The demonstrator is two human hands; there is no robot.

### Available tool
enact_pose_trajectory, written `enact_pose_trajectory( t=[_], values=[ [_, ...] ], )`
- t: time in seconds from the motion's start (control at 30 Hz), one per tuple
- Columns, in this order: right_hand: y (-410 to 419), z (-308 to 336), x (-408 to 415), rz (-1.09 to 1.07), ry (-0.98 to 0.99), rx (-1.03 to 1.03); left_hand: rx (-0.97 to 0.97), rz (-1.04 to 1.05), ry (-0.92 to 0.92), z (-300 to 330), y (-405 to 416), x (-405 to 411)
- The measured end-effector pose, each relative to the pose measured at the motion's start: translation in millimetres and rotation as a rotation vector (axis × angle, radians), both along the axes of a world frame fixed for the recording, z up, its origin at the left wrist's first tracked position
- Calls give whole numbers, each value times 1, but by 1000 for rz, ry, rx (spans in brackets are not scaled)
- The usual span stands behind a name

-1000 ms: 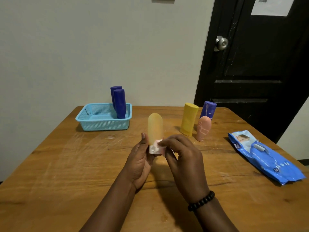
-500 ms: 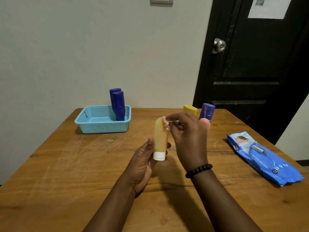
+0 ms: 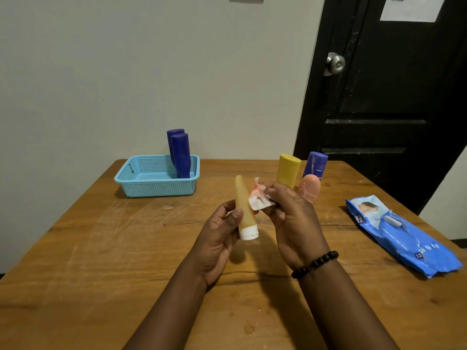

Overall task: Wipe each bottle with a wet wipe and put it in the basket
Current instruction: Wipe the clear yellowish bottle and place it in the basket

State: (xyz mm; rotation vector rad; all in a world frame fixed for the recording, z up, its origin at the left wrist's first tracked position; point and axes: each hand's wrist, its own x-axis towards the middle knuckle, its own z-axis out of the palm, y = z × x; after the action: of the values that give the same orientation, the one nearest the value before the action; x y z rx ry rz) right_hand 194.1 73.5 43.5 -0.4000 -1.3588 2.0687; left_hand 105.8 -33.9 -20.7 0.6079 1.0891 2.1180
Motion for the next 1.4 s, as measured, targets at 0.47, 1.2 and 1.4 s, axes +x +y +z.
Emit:
enact_pose_trajectory(
  t=[0.47,1.2,1.4],
  values=[
    [-17,-32,8,-350,-60,1198,6,86,38,-1,-2,-2],
    [-11,-41,10,-250,-108,996,-116,175,53,-2,-3,-6],
    [-16,-47,9,-311,-137,958,-162,223,86,-5,2,-2]
  ],
)
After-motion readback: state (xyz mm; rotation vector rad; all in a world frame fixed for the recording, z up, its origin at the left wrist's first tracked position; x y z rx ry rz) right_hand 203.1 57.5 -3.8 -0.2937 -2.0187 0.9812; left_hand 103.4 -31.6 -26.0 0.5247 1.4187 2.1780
